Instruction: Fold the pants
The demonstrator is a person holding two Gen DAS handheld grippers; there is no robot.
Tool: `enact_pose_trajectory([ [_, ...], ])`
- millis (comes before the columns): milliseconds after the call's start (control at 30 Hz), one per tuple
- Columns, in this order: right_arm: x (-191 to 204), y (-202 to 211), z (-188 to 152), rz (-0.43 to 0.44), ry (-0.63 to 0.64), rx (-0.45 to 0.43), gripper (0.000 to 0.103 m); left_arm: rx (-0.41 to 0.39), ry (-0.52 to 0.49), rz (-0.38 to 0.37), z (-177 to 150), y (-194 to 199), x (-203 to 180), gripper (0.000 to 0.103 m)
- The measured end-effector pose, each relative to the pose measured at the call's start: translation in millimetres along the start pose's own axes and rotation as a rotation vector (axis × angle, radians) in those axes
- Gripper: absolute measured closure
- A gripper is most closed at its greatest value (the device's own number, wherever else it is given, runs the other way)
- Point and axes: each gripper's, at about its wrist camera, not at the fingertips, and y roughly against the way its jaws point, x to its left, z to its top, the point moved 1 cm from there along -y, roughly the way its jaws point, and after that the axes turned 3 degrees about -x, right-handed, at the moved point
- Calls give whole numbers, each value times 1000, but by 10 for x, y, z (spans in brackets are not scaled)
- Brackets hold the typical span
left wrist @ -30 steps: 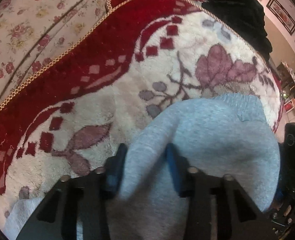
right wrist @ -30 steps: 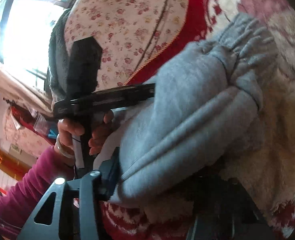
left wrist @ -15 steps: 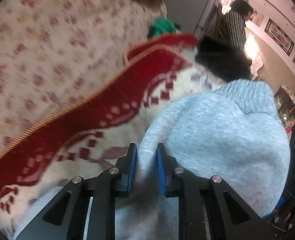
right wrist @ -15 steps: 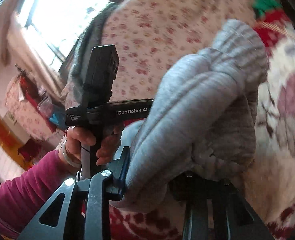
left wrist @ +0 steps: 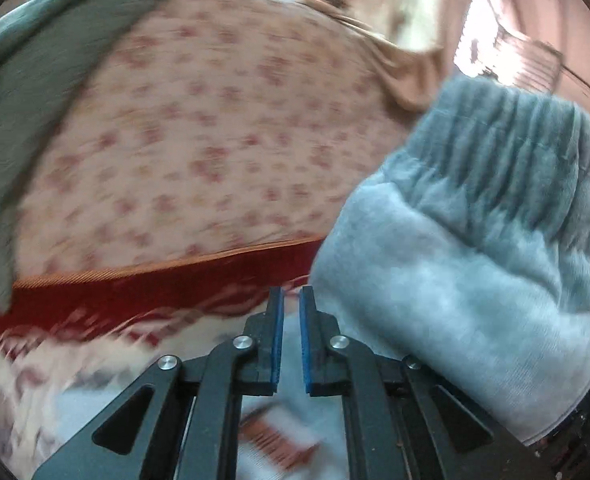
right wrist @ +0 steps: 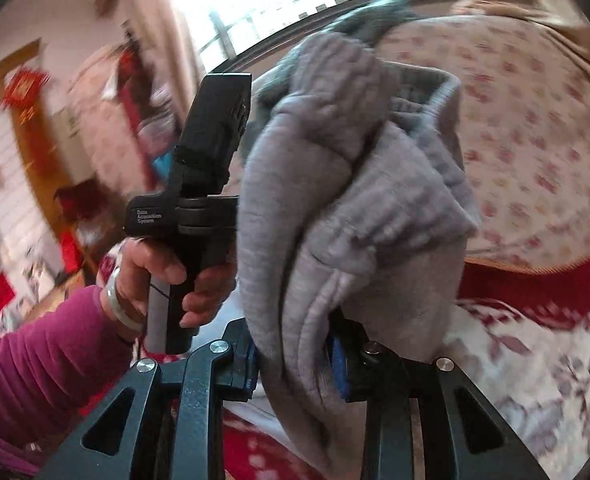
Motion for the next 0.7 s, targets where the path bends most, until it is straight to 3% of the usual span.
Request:
enact_pose_trajectory([
  [300,793,-1080,-314,108,175,195,72,32,246,212,-1165,657,1129,97],
  [400,939,-1365,-530,108,225,264,71,54,324,290,-1540,762,1384,89],
  [433,953,-1422,-584,104,232,274,68,48,346,307,-1639,823,1454,80],
  [500,964,-1525,-660,95,228,283,63,22,420,333,-1819,983,1614,71],
  [533,928,-1547,-666,115,200,292,56,5,455,352,-1864,1069,1678,70],
  [633,918,-1512,-621,278,61,296,29,-46,483,368,-1847,1258,1701,63],
  [700,932,-1450,-587,318,47,285,24,-89,453,390,-1754,1418,1580,60],
])
